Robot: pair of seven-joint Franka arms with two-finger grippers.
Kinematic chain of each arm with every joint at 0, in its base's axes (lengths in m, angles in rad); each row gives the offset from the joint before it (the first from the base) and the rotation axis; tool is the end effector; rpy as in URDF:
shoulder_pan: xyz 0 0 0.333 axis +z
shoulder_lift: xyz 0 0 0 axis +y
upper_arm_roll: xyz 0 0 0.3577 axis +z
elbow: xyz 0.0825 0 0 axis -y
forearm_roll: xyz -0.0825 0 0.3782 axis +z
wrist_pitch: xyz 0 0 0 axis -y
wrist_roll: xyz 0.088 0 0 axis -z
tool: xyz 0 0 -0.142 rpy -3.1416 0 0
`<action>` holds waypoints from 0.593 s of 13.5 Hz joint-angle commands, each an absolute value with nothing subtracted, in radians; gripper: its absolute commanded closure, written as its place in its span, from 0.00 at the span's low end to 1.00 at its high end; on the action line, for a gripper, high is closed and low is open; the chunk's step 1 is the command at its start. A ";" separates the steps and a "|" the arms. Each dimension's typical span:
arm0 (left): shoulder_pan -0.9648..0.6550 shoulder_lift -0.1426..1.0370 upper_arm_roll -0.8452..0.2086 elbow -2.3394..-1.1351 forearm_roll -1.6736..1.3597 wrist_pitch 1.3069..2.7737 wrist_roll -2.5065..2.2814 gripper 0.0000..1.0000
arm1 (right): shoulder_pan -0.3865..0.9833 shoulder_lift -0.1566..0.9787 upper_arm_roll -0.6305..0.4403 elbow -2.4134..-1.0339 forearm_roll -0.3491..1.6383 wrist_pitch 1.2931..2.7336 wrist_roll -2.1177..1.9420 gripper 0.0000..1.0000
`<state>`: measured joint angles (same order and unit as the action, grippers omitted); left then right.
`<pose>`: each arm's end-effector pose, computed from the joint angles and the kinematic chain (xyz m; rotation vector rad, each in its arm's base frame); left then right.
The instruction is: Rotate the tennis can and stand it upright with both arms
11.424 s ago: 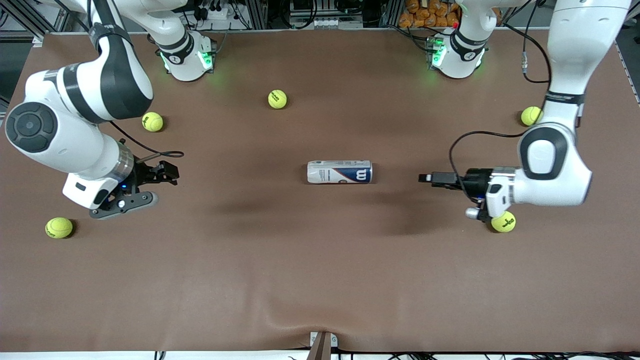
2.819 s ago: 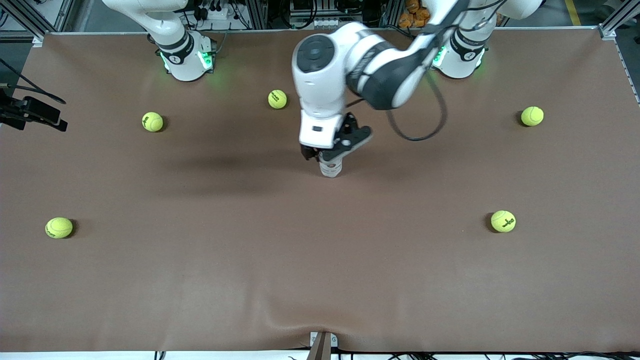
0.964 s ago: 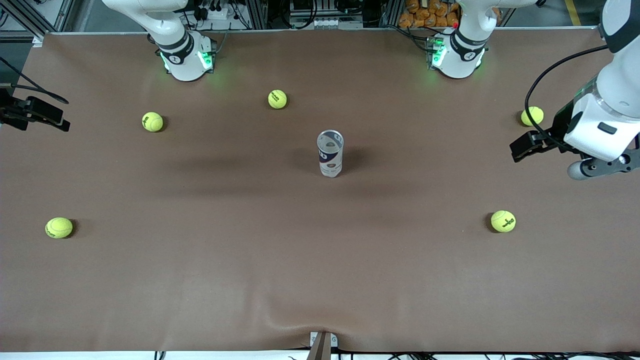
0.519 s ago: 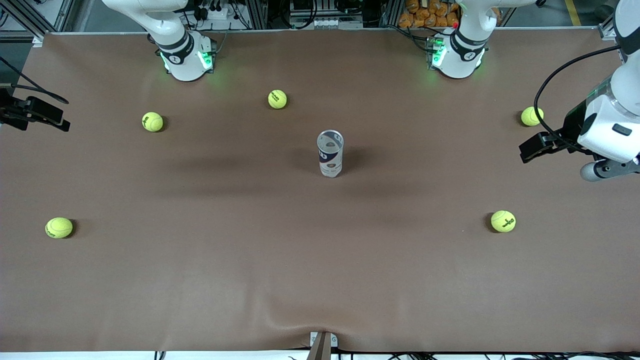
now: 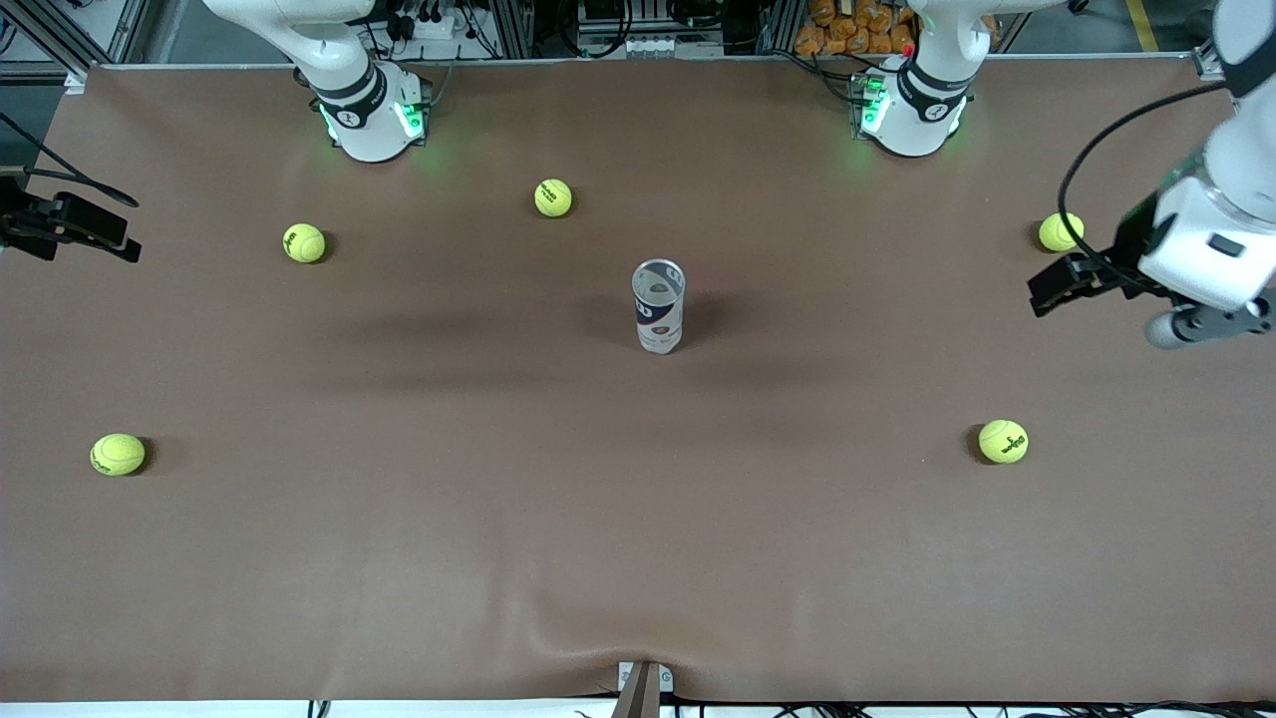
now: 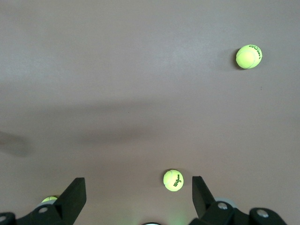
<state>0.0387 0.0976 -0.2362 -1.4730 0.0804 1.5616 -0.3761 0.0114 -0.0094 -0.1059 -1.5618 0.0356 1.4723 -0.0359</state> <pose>0.5734 -0.0957 0.6224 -3.0720 -0.2774 -0.0158 0.5302 -0.0452 0.6324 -3.0964 0.0875 0.1203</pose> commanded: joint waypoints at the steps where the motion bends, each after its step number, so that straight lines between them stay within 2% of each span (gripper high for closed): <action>1: 0.009 -0.064 -0.141 -1.683 0.023 1.643 -0.327 0.00 | 0.021 -0.008 -0.112 -1.552 0.038 1.468 -0.018 0.00; 3: -0.014 -0.061 -0.079 -1.680 0.021 1.643 -0.275 0.00 | 0.021 -0.008 -0.112 -1.552 0.038 1.468 -0.018 0.00; 8: -0.031 -0.052 -0.069 -1.632 0.026 1.640 -0.233 0.00 | 0.021 -0.008 -0.112 -1.552 0.038 1.468 -0.018 0.00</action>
